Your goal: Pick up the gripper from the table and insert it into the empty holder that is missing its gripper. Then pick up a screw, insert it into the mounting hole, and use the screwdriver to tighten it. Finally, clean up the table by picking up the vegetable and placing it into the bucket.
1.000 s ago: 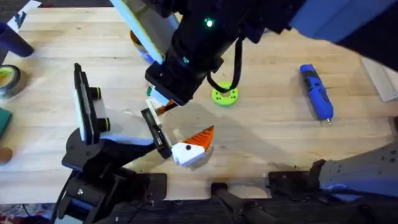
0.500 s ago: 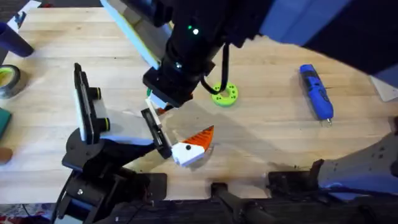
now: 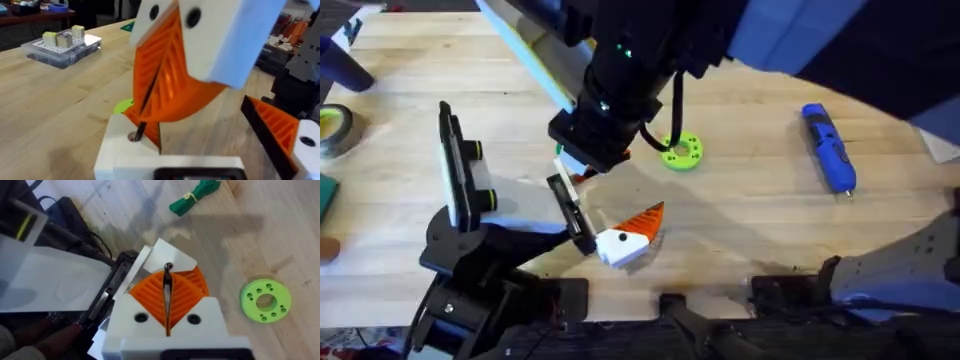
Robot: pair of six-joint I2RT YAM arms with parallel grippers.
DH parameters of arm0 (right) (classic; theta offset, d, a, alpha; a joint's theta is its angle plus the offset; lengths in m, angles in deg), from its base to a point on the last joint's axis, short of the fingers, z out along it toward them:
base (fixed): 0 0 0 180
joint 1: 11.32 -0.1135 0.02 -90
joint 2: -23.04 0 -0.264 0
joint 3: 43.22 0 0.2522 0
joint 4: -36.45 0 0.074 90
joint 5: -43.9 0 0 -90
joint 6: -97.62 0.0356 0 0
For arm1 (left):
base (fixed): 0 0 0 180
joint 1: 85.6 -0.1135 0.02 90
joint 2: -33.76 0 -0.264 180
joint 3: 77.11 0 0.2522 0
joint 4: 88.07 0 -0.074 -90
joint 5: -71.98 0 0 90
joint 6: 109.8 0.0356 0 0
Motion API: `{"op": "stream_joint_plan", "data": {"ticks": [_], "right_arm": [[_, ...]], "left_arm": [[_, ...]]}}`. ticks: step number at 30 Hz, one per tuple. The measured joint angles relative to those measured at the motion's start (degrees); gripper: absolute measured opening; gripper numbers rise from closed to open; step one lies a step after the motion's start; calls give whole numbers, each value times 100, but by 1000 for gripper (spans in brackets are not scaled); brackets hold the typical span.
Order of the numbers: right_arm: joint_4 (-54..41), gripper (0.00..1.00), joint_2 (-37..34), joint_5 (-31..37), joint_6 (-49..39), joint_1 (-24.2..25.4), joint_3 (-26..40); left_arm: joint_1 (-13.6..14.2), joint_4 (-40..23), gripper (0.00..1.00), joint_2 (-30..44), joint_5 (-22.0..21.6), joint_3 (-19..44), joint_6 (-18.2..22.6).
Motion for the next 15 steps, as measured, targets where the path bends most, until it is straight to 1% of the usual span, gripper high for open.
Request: {"op": "stream_joint_plan", "data": {"ticks": [15], "right_arm": [[1,6,-26,118,-11,0,0]], "left_arm": [[0,0,991,1,0,0,0]]}}
